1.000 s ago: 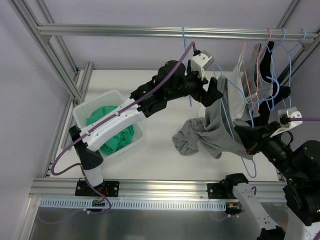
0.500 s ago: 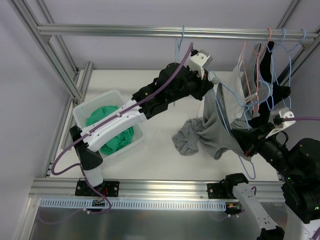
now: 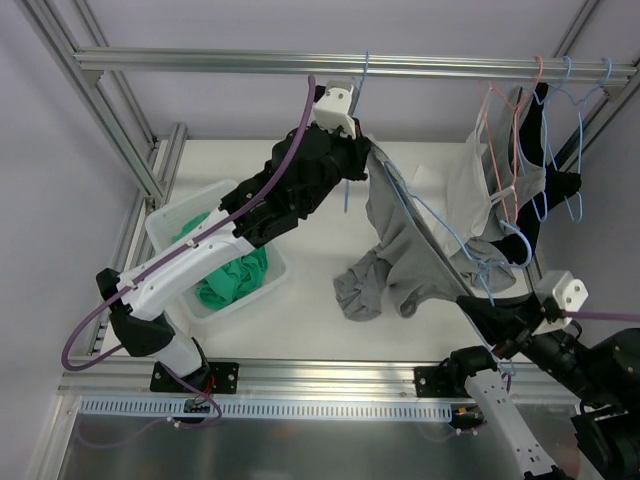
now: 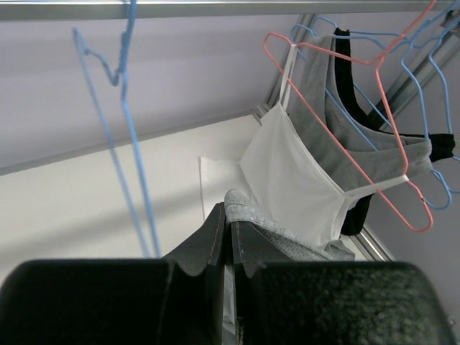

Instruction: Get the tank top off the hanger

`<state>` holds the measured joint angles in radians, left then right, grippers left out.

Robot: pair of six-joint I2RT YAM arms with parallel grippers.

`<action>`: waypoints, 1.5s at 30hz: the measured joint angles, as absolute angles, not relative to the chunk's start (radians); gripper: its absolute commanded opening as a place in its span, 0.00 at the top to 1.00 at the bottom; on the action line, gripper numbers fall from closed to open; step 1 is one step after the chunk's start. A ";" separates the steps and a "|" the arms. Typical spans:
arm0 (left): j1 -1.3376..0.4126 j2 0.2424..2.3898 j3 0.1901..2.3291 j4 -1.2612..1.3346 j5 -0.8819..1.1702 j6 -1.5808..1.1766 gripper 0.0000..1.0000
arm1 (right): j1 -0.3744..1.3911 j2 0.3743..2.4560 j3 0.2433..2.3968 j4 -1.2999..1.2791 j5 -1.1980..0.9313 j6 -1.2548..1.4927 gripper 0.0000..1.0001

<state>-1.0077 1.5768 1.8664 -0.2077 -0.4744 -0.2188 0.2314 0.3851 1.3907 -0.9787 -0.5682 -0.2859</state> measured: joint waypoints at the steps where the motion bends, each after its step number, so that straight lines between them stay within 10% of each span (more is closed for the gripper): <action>1: -1.007 1.574 1.865 -0.208 -0.464 -0.221 1.00 | 0.240 0.371 1.391 -0.978 -0.567 -0.297 1.00; 11: -1.003 1.476 1.632 -0.070 0.060 -0.243 1.00 | 0.261 0.192 1.279 -0.767 -0.364 -0.262 1.00; 20: -1.083 1.308 1.187 0.213 0.369 -0.302 1.00 | 0.263 0.222 0.867 -0.079 -0.189 -0.020 1.00; 29: -1.139 1.415 1.019 0.232 0.228 -0.349 1.00 | 0.263 0.410 0.840 0.152 -0.121 0.056 1.00; 35: -1.138 1.589 1.044 0.142 0.101 -0.411 1.00 | 0.264 0.448 1.057 -0.193 -0.060 -0.013 1.00; 38: -1.139 1.634 1.085 0.051 0.017 -0.431 0.76 | 0.264 0.504 1.203 -0.399 -0.052 -0.039 1.00; 41: -1.137 1.626 1.117 -0.017 -0.046 -0.424 0.31 | 0.264 0.516 1.241 -0.560 -0.053 -0.060 1.00; 42: -1.138 1.618 1.127 -0.035 -0.064 -0.421 0.02 | 0.264 0.527 1.252 -0.607 -0.054 -0.065 1.00; 45: -1.138 1.568 1.145 -0.094 -0.098 -0.413 0.01 | 0.264 0.599 1.305 -0.714 -0.063 -0.073 1.00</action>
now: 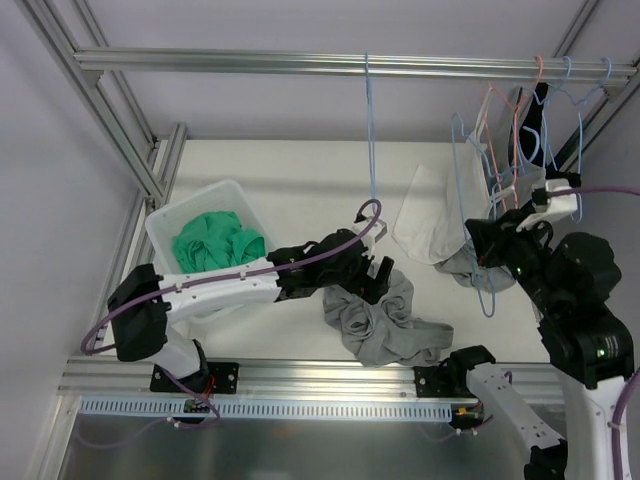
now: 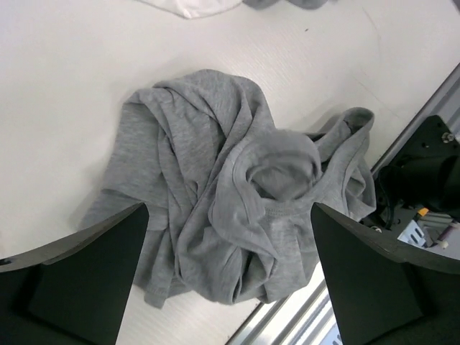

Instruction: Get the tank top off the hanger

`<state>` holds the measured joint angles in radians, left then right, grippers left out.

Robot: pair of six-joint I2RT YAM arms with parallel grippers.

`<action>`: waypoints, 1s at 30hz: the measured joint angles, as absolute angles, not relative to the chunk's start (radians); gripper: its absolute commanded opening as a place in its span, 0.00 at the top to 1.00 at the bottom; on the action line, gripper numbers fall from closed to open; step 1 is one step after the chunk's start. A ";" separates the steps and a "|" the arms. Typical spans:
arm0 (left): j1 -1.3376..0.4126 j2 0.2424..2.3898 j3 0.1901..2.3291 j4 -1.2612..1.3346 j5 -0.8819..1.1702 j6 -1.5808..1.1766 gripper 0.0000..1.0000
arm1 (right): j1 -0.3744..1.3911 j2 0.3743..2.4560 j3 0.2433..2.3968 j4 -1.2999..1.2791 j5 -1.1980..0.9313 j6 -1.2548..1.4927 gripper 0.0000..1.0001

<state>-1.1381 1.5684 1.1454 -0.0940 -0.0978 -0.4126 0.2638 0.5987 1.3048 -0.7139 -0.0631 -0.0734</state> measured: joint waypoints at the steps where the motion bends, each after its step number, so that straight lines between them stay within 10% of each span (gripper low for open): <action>1: -1.138 1.544 1.149 -0.115 -0.107 -0.407 0.01 | 0.264 0.629 1.318 -0.729 -0.068 -0.075 1.00; 15: -1.138 1.108 1.007 -0.276 -0.236 -0.384 0.02 | 0.381 1.168 1.642 -0.747 -0.037 -0.100 1.00; 30: -1.138 1.087 0.904 -0.319 -0.243 -0.390 0.01 | 0.459 1.563 1.987 -0.746 0.073 -0.131 1.00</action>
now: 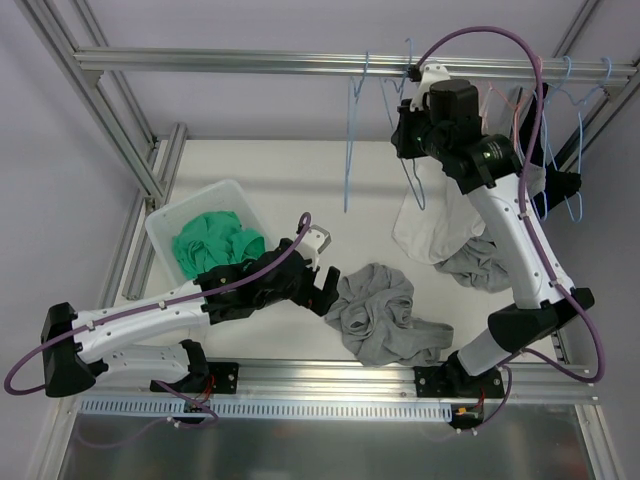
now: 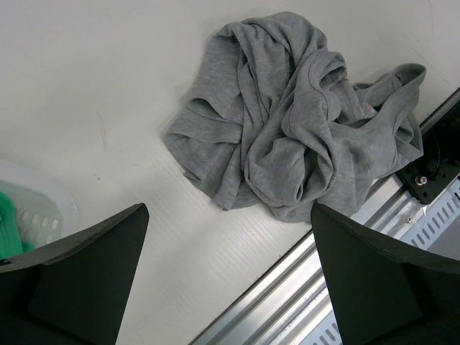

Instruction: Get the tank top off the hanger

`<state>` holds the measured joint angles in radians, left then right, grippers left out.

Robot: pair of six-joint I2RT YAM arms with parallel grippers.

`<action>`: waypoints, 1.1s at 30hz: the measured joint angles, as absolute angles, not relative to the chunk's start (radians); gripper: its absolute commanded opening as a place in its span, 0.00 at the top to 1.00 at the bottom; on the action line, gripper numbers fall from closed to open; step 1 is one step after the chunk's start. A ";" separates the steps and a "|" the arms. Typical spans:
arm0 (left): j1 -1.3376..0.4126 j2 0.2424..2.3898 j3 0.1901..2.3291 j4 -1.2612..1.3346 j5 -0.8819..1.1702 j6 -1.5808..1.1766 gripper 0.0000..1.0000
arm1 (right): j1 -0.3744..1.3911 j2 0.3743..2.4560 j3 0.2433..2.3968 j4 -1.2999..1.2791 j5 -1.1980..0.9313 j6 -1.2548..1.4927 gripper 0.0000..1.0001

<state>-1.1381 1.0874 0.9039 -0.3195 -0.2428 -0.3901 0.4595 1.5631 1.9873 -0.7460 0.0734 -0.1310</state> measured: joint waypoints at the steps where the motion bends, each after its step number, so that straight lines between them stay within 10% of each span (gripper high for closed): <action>1: -1.138 1.089 0.903 -0.319 -0.242 -0.393 0.01 | 0.462 1.571 1.985 -0.748 0.074 -0.132 1.00; 12: -1.138 1.107 0.900 -0.319 -0.238 -0.404 0.01 | 0.473 1.553 1.857 -0.682 0.067 -0.120 1.00; 18: -1.138 1.150 0.920 -0.319 -0.216 -0.403 0.01 | 0.473 1.467 1.756 -0.659 0.049 -0.101 0.35; 23: -1.138 1.236 0.970 -0.295 -0.150 -0.400 0.01 | 0.466 1.337 1.656 -0.672 0.033 -0.105 0.01; 33: -1.206 1.580 1.138 -0.246 -0.047 -0.351 0.01 | 0.393 0.861 1.491 -0.776 0.055 -0.117 0.01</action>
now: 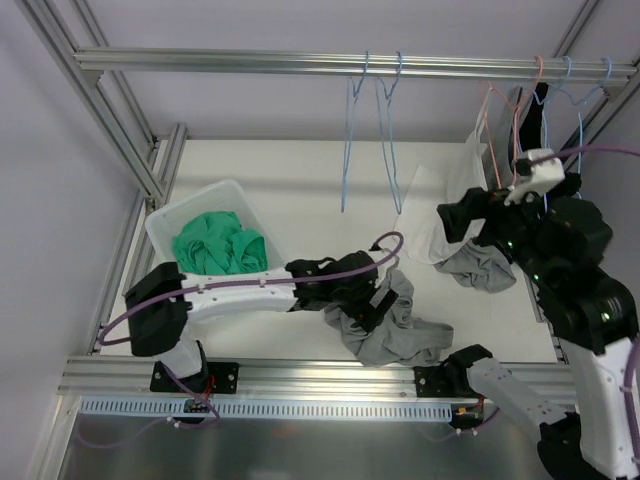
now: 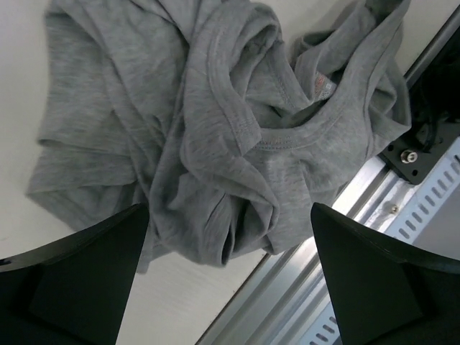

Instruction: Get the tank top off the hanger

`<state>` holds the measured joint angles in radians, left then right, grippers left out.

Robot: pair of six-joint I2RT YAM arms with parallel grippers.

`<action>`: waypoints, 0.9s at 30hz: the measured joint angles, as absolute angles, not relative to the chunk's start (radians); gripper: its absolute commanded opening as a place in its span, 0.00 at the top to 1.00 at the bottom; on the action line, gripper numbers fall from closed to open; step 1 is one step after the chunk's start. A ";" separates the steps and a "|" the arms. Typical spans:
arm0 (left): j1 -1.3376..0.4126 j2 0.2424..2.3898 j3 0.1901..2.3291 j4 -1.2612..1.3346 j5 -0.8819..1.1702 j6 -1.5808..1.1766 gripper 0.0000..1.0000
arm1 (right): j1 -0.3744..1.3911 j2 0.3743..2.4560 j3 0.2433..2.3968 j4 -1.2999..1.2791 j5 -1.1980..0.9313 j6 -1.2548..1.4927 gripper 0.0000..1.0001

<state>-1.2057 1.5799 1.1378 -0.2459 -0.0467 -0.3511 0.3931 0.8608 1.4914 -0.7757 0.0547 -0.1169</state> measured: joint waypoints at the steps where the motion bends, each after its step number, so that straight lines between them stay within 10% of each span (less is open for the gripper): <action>1: -1.216 1.624 1.153 -0.244 -0.045 -0.350 0.01 | 0.393 0.818 1.491 -0.791 0.059 -0.119 0.00; 12: -1.303 1.969 1.320 -0.243 -0.122 -0.346 0.04 | 0.392 0.582 1.421 -0.941 0.061 -0.123 0.01; 14: -1.306 1.991 1.340 -0.228 -0.140 -0.351 0.35 | 0.392 0.574 1.417 -0.950 0.051 -0.125 0.01; 15: -1.308 1.996 1.342 -0.221 -0.157 -0.355 0.74 | 0.392 0.568 1.416 -0.953 0.044 -0.125 0.01; 17: -1.308 1.998 1.338 -0.212 -0.183 -0.371 0.97 | 0.392 0.555 1.413 -0.958 0.036 -0.126 0.00; 27: -1.308 1.741 1.130 -0.264 -0.393 -0.430 1.00 | 0.392 0.530 1.394 -0.958 0.037 -0.144 0.01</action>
